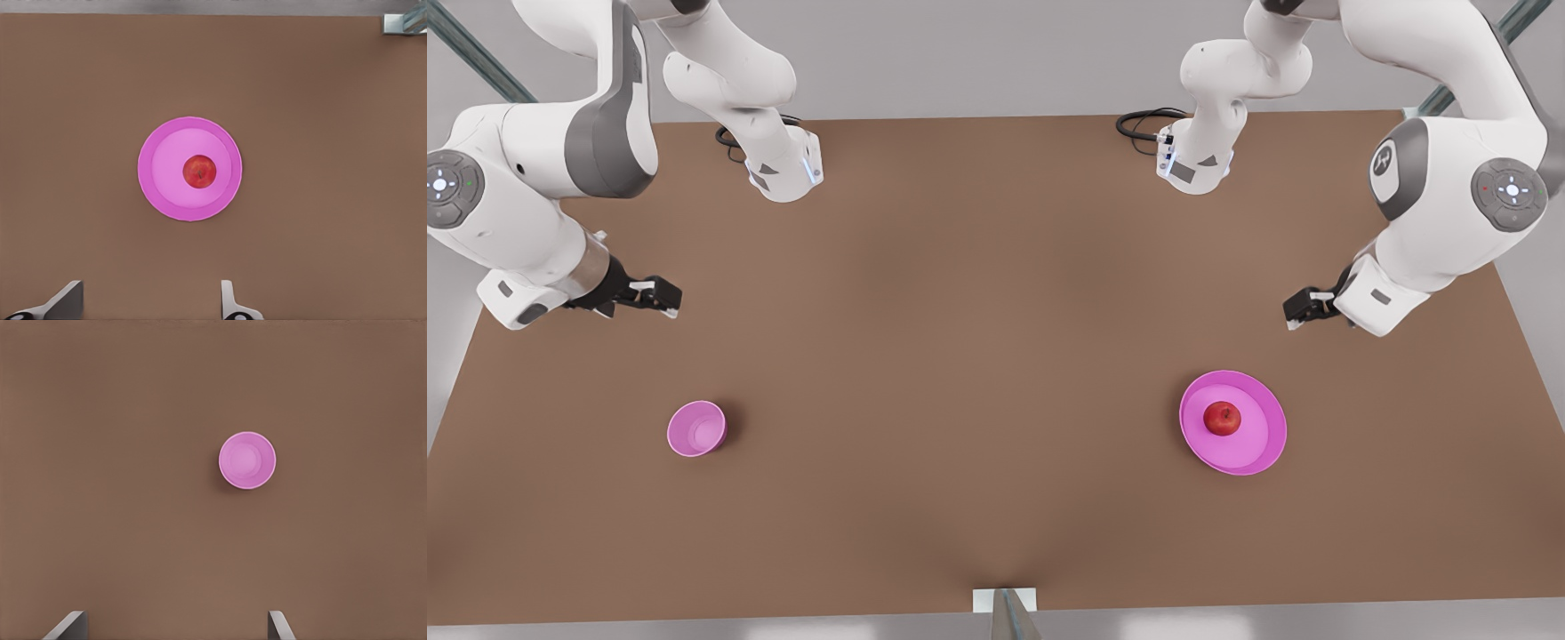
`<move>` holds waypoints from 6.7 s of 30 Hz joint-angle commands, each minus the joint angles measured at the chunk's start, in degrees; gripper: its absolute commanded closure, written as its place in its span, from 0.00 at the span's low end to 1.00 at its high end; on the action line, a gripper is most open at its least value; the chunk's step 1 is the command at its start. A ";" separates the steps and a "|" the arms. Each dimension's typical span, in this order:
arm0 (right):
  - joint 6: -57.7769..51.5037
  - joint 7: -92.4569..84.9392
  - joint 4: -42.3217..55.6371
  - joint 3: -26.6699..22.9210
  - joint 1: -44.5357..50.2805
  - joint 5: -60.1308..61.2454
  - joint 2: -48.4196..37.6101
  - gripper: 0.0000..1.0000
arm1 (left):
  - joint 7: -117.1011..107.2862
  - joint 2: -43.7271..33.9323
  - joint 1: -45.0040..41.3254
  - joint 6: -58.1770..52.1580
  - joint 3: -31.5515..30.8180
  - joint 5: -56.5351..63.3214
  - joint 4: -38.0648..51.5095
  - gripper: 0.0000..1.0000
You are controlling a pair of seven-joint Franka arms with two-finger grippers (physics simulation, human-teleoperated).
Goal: Use the left arm to pick up the apple from the plate, transfer it to the gripper of the right arm, and then use the right arm to place it into the bowl
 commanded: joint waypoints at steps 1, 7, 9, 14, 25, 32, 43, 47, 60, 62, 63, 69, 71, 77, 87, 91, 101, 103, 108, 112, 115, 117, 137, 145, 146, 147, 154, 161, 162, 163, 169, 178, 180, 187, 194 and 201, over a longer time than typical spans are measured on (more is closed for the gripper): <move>1.09 0.99 0.03 0.02 0.06 0.03 -0.06 0.00 | -0.25 0.19 -0.02 1.81 -0.01 0.17 0.03 0.00; 1.09 0.99 0.03 0.02 0.06 0.03 -0.06 0.00 | -0.95 12.23 -7.14 18.41 -0.01 1.48 -3.83 0.00; 1.09 0.99 0.03 0.02 0.06 0.03 -0.06 0.00 | -0.60 12.32 -5.03 30.72 0.16 0.17 -11.92 0.00; 1.09 1.07 0.03 0.02 0.06 0.03 -0.06 0.00 | 6.61 15.04 -1.07 43.28 0.16 -3.61 -19.22 0.00; 1.09 1.16 0.03 0.37 0.06 0.03 -0.15 0.00 | 6.61 19.88 0.68 53.57 0.16 -3.61 -24.49 0.00; 1.09 1.07 0.03 0.37 0.06 0.03 -0.15 0.00 | 6.61 22.78 0.77 55.51 0.08 -3.70 -24.49 0.00; 1.01 0.99 0.03 0.28 0.06 0.03 -0.06 0.00 | 6.61 24.98 0.86 55.51 0.08 -3.70 -25.73 0.00; 1.09 0.99 0.03 0.28 0.06 0.03 -0.15 0.00 | 6.61 25.15 0.68 55.60 0.08 -3.70 -25.73 0.00; 1.09 0.99 0.03 0.28 0.06 0.03 -0.06 0.00 | 6.61 26.56 0.77 57.18 -0.01 -3.70 -25.46 0.22; 1.09 0.99 0.03 0.28 0.06 0.03 -0.15 0.00 | 6.61 26.56 0.77 57.18 -0.01 -3.70 -25.46 0.22; 1.01 0.90 0.03 0.28 0.06 0.03 -0.15 0.00 | 7.04 26.56 0.86 57.09 -0.01 -3.70 -25.46 0.22; 0.48 0.90 0.03 0.28 0.06 0.03 -0.06 0.00 | 7.40 25.59 1.04 56.83 -0.10 -3.70 -25.46 0.21; 0.48 0.90 0.03 0.19 -0.03 0.03 -0.06 0.00 | 7.31 24.54 1.04 56.21 -0.19 -3.70 -25.29 0.20; 0.48 0.90 0.03 0.19 -0.03 0.11 -0.06 0.00 | 8.01 19.27 0.68 53.05 -1.68 -3.70 -25.20 0.18; 0.48 1.16 0.11 0.46 0.06 0.11 -0.06 0.00 | 19.53 15.04 0.77 53.40 -20.22 -10.91 -21.86 0.18; 2.23 1.87 0.38 0.63 0.76 4.57 1.43 0.00 | 44.28 18.11 0.68 55.32 -23.73 -25.57 -18.17 0.18; 17.70 1.60 0.38 0.81 5.85 48.88 14.97 0.00 | 111.72 29.19 -9.60 57.53 -28.75 -81.48 -10.79 0.19; 19.99 1.08 0.38 0.81 7.62 51.79 16.72 0.00 | 112.07 30.16 -10.47 57.53 -28.93 -81.84 -9.20 0.19; 21.84 -1.98 -1.82 0.90 9.64 61.45 18.83 0.00 | 115.06 35.34 -14.87 57.70 -28.75 -84.65 -2.44 0.21; 21.57 -13.25 -6.48 0.90 8.58 68.58 19.54 0.00 | 117.52 38.33 -16.89 58.06 -28.75 -85.09 2.13 0.21; 21.49 -15.18 -7.71 0.99 8.50 68.67 19.54 0.00 | 120.95 39.39 -17.69 58.06 -28.58 -85.00 4.07 0.22; 21.22 -18.79 -9.90 0.99 7.97 73.06 19.71 0.00 | 124.03 39.48 -17.69 58.06 -28.66 -85.09 4.16 0.22; 12.52 -43.04 -15.62 2.83 5.33 85.45 27.01 0.00 | 124.47 40.53 -18.65 57.97 -28.75 -86.23 5.56 0.20; 12.43 -49.81 -16.41 4.33 5.07 88.09 29.38 0.00 | 124.64 40.97 -18.65 57.97 -28.75 -86.23 5.56 0.20; 12.26 -50.87 -16.50 4.41 5.07 88.09 29.47 0.00 | 124.73 40.97 -18.74 57.97 -28.66 -86.23 5.56 0.20; 10.85 -51.40 -16.67 4.41 4.98 88.09 29.91 0.00 | 124.73 40.97 -18.74 57.97 -28.66 -86.23 5.56 0.20; 9.62 -54.82 -16.94 5.29 5.07 90.47 31.76 0.00 | 124.73 40.97 -18.74 57.97 -28.66 -86.23 5.65 0.20; 9.44 -56.14 -16.94 7.40 4.72 90.55 31.84 0.00 | 124.73 40.97 -19.09 58.06 -28.66 -86.14 5.56 0.19; 9.44 -56.23 -17.02 7.75 4.63 90.55 31.84 0.00 | 124.73 40.97 -19.09 58.06 -28.66 -86.14 5.56 0.19; 9.53 -56.58 -17.11 7.84 4.63 90.55 31.76 0.00 | 124.73 40.97 -19.09 58.06 -28.58 -86.14 5.56 0.19; 9.97 -57.11 -17.11 7.84 4.89 90.55 31.84 0.21 | 124.99 40.97 -19.09 58.06 -28.58 -86.14 5.56 0.19; 10.06 -57.02 -16.94 7.84 4.81 90.64 31.67 0.21 | 125.17 41.24 -19.09 58.06 -28.58 -86.14 5.65 0.04; 10.06 -57.02 -16.94 7.84 4.89 90.64 31.67 0.21 | 125.08 41.24 -19.18 58.06 -28.58 -86.23 5.65 0.01; 9.97 -57.02 -16.94 7.84 4.72 90.64 31.67 0.21 | 125.17 41.76 -19.18 58.06 -28.40 -86.06 5.13 0.01; 9.80 -57.02 -16.94 7.75 4.45 90.55 31.67 0.21 | 131.24 39.57 -12.24 56.92 -28.49 -85.18 -5.15 0.01; 10.06 -56.93 -16.32 7.23 1.20 90.47 31.76 0.21 | 63.14 21.28 9.82 31.00 -27.87 -20.51 -10.09 0.00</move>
